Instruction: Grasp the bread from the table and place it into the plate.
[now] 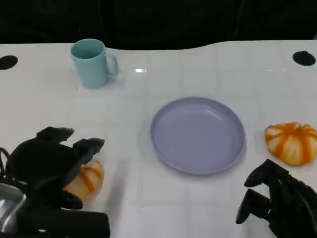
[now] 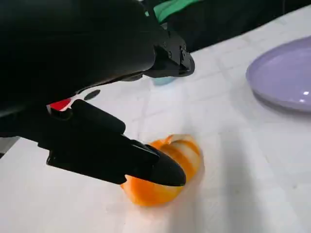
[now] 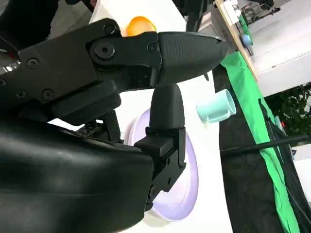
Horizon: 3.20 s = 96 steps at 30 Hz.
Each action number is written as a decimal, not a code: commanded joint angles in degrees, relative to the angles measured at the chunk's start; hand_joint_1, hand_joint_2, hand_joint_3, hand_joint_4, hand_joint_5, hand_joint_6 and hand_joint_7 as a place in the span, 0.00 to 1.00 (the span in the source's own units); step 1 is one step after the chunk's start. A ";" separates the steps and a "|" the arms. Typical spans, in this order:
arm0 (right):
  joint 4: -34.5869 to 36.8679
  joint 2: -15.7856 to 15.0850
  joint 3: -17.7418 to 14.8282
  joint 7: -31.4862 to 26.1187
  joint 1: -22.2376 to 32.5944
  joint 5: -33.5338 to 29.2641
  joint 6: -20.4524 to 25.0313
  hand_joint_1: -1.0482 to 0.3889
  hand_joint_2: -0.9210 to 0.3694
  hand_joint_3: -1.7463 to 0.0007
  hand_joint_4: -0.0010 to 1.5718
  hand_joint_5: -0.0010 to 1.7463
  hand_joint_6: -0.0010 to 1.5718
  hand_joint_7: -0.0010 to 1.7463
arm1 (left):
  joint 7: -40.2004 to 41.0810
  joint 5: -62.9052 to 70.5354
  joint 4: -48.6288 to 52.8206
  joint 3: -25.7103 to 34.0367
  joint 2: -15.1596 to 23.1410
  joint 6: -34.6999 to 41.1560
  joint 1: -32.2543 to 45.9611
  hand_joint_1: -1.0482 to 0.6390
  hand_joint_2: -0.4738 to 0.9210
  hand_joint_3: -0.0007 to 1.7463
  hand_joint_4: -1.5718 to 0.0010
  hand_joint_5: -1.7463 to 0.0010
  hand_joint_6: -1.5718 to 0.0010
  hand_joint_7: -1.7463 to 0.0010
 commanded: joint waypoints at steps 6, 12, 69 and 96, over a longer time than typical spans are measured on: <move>-1.06 -0.62 -0.19 -0.12 0.30 0.38 0.81 0.35 0.00 0.75 0.39 1.00 0.26 0.95 | 1.65 1.00 16.27 -6.93 -0.15 0.81 -9.10 0.24 1.00 0.03 0.97 0.90 0.93 1.00; -1.26 -0.56 -0.22 -0.17 0.44 0.58 1.11 0.36 0.00 0.75 0.39 1.00 0.25 0.95 | 5.50 -0.68 27.13 -9.79 -1.45 0.14 -13.70 0.24 1.00 0.02 0.97 0.91 0.93 0.99; 0.00 -0.59 -0.51 0.46 0.24 -0.14 -0.22 0.36 0.00 0.74 0.40 1.00 0.26 0.96 | 36.04 -25.08 44.60 -6.14 -9.19 -16.45 -20.73 0.51 0.78 0.56 0.47 0.00 0.59 0.00; 0.33 -0.35 0.16 0.66 1.04 0.22 -0.52 0.36 0.00 0.75 0.40 1.00 0.26 0.94 | 40.29 -24.04 51.35 -7.98 -18.77 -22.39 -33.45 0.57 0.65 0.73 0.43 0.00 0.56 0.00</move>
